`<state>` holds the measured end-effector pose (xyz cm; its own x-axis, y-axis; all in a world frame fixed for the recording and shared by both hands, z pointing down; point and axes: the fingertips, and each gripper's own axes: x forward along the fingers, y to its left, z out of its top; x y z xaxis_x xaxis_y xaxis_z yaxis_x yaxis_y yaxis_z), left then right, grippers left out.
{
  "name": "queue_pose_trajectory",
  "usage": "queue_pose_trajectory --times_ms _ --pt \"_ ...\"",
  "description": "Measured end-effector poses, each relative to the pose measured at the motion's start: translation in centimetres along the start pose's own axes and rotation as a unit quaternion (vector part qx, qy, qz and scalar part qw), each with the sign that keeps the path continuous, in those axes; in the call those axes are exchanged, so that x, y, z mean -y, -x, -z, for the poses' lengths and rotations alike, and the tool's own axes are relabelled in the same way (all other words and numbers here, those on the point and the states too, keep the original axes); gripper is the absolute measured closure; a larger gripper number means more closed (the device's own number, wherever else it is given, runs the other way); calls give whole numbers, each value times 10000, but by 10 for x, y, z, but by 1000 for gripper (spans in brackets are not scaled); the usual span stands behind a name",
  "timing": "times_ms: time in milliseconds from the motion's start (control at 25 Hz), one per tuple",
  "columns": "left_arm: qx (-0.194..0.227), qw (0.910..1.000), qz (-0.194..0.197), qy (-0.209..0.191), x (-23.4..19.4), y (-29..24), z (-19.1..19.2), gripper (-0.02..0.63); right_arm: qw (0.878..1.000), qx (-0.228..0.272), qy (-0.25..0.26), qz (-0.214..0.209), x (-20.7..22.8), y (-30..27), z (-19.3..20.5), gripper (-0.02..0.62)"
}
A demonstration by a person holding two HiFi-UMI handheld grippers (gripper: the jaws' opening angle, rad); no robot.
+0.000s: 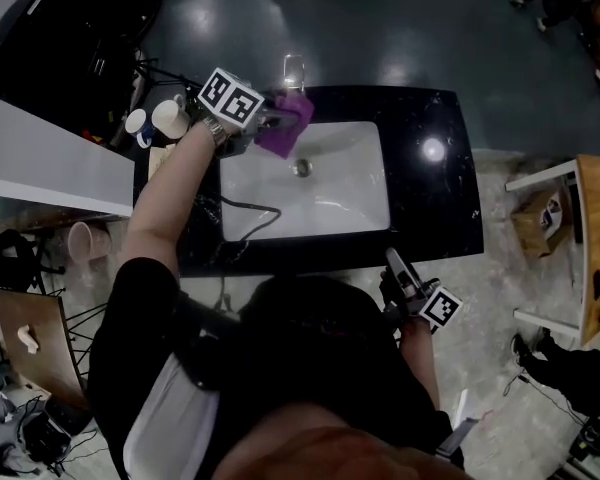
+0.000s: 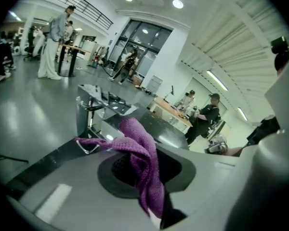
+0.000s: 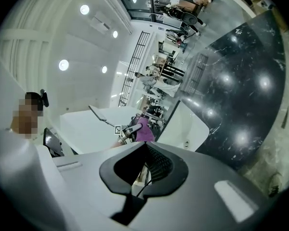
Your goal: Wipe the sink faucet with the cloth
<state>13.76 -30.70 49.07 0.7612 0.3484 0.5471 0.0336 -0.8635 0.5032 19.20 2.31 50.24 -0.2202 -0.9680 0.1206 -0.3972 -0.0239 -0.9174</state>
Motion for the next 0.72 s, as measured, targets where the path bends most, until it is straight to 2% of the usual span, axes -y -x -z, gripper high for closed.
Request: queue_pose_trajectory --times_ms 120,360,520,720 --pt "287 9982 -258 454 -25 -4 -6 535 9999 143 1 80 -2 8 -2 584" --pt "846 9890 -730 965 -74 5 -31 537 9981 521 -90 327 5 31 -5 584" --pt "1238 9827 -538 1271 -74 7 -35 537 9974 603 -102 373 8 35 -5 584" --pt "1330 9800 -3 1478 -39 14 -1 537 9983 446 -134 354 6 25 2 584"
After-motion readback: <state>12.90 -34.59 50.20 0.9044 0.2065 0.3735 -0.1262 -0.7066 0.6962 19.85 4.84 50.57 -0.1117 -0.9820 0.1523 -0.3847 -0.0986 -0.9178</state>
